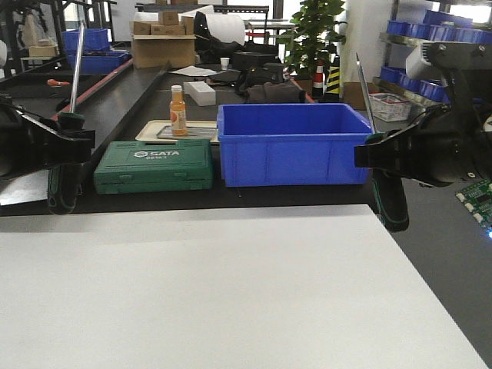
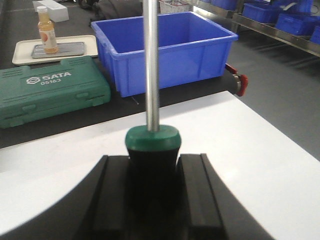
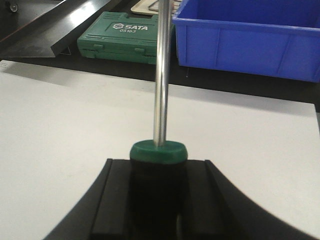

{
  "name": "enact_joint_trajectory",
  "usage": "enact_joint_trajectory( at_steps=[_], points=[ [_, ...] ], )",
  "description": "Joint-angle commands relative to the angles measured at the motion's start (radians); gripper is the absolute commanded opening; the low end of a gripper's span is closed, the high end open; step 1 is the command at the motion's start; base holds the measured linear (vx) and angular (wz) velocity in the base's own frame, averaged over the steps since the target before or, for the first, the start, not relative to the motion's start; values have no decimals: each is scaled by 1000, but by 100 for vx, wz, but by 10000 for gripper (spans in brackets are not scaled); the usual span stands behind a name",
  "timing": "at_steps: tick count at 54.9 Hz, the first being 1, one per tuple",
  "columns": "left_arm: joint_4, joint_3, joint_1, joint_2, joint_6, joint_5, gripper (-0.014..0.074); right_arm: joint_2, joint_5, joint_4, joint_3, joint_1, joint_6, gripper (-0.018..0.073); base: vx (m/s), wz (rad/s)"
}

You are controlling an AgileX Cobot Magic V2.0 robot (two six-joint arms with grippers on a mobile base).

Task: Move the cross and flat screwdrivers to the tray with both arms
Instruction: 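Hold both screwdrivers while the base drives to the metal tray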

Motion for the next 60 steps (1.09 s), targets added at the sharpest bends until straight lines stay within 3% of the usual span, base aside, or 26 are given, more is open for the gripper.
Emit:
enact_joint_trajectory(
  at_steps=[1,21,60],
  points=[
    [-20,-31,-2,-33,-8,-84,3,-33,-92,9,-38,-3,-7,-7,-23,-29],
    [-20,-31,-2,-33,-8,-80,3,-33,-92,9,-38,-3,-7,-7,-18,-52],
    [-20,-31,-2,-33,-8,-78,3,-33,-91,9,-38,-3,-7,-8,-3,-76]
  ],
)
